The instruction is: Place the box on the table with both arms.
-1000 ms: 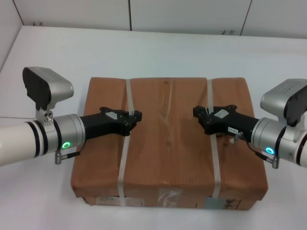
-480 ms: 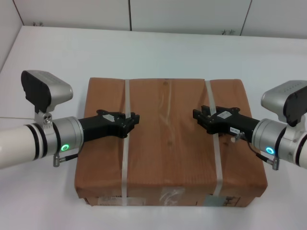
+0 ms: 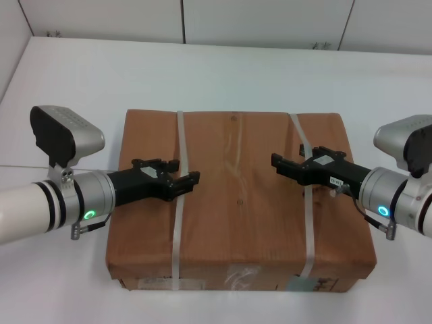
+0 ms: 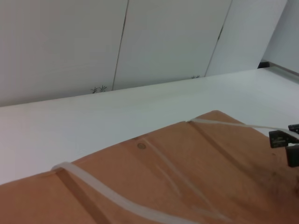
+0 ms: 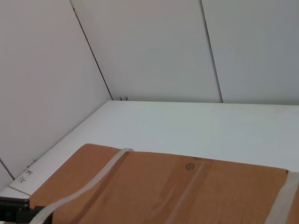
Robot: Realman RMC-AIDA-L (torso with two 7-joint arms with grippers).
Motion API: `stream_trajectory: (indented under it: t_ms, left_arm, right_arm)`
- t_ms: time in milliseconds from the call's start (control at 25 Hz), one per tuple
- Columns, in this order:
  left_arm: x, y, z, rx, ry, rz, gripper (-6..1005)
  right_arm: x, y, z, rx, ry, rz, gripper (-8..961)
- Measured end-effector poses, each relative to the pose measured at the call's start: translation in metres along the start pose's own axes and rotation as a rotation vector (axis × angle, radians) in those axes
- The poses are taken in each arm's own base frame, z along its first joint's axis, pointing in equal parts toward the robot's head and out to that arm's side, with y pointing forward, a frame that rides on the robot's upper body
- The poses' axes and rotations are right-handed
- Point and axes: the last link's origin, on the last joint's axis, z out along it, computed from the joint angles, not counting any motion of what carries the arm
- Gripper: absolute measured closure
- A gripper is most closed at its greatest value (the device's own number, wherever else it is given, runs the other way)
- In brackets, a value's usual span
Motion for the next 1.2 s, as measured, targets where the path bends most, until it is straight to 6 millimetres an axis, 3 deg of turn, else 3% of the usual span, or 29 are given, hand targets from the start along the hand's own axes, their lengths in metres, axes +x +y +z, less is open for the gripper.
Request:
stream_trajectory:
  t_ms: [200,480,880,1200]
  left_arm:
    - [-0.001,-0.001,-0.001,0.006,-0.005,0.022,480]
    - [-0.001,-0.003,-0.002,0.012,-0.004,0.028,209]
    - [0.005,-0.001,-0.005,-0.008,0.036,0.039,210]
    - [0.02,0.009,-0.024,-0.092,0.164,0.082,210]
  right_arm:
    - [0.002,-0.001,-0.001,0.004,0.002,0.004,182]
    - [0.007,-0.003,-0.004,0.015,0.004,0.012,88]
    - [0.013,-0.007,-0.013,0.027,-0.029,0.06,93]
    - [0.011,-0.018,-0.042,0.0,-0.171,0.096,93]
